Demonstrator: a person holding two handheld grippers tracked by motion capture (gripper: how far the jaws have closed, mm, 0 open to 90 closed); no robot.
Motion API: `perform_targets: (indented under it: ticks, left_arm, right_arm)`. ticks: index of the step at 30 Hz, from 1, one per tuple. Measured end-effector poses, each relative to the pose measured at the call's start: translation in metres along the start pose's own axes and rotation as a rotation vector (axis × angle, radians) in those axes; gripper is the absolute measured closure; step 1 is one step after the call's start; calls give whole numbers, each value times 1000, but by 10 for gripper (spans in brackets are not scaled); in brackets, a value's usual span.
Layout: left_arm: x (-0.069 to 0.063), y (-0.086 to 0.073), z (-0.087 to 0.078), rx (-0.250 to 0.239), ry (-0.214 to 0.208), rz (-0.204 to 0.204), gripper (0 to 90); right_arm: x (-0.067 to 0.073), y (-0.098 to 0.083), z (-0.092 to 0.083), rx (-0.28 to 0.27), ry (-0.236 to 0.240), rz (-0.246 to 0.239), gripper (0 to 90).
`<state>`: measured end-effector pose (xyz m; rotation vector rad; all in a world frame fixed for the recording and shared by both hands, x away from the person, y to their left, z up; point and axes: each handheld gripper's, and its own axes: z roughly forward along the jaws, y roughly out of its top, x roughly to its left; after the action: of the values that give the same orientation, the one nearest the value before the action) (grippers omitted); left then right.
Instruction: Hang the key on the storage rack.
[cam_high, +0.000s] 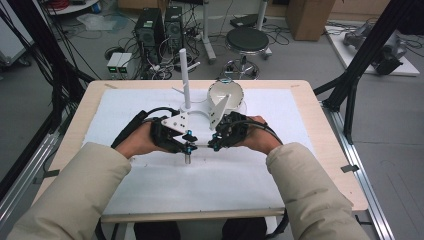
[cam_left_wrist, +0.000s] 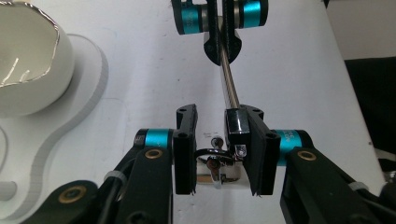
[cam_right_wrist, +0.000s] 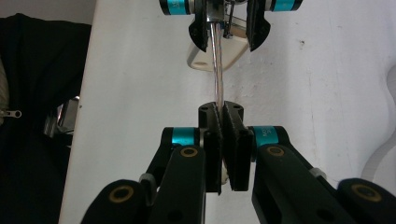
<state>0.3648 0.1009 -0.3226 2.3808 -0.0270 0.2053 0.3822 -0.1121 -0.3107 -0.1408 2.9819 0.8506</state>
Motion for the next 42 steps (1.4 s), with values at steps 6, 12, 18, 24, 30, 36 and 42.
perform_targets:
  ticks: [6,12,18,24,30,36,42]
  left_arm:
    - [-2,1,-1,2,19,8,678]
    - [-1,1,-1,-2,10,5,679]
    - [-1,0,-1,3,7,19,680]
    - [-1,1,-1,-1,9,22,681]
    - [-1,0,-1,-1,6,20,682]
    - [1,-2,-3,-15,15,7,683]
    - [3,-5,-9,-34,39,-9,683]
  right_arm:
    - [0,0,-1,-2,-1,0,874]
    - [0,0,-1,-2,-2,-1,874]
    - [0,0,-1,-3,-2,-1,873]
    - [0,0,-1,-5,-6,0,873]
    - [0,0,0,-3,-11,-5,872]
    - [-2,-5,1,-71,-56,13,412]
    - [-5,-9,-4,-158,-168,74,80]
